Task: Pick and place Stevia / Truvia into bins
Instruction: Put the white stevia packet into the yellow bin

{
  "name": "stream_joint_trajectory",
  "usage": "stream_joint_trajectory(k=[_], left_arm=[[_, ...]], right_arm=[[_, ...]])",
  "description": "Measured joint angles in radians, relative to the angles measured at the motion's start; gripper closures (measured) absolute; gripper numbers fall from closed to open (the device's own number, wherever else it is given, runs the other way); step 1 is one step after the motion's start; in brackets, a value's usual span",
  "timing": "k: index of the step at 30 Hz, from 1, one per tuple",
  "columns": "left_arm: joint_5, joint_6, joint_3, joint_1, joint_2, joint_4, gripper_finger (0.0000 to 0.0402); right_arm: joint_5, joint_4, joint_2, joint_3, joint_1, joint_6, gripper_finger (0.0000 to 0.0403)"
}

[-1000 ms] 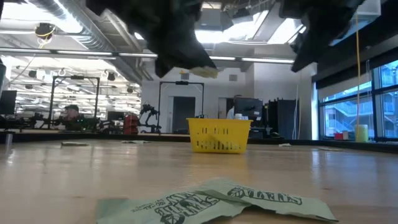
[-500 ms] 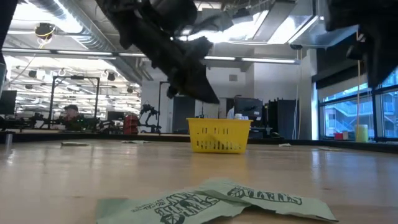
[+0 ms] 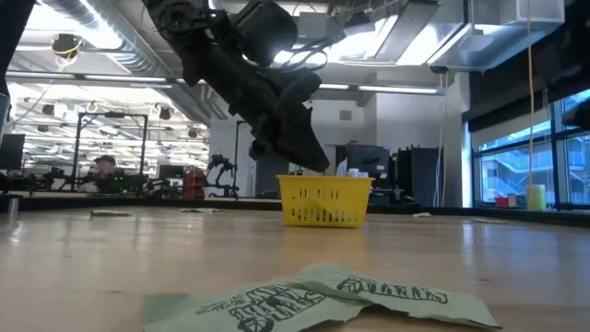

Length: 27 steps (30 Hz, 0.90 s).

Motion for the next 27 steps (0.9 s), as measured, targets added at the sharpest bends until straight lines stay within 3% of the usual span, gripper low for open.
stream_joint_trajectory(k=[13, 17, 27], left_arm=[[0.029, -0.034, 0.0, -0.002, 0.0, 0.179, 0.0327], [0.037, -0.034, 0.0, -0.002, 0.0, 0.202, 0.0327], [0.051, -0.032, 0.0, -0.002, 0.0, 0.202, 0.0327]], right_arm=[[-0.021, 0.245, -0.004, -0.224, 0.005, 0.055, 0.0302], [-0.019, 0.237, -0.005, -0.24, 0.005, 0.062, 0.0304], [-0.016, 0.22, -0.003, -0.241, 0.005, 0.057, 0.038]])
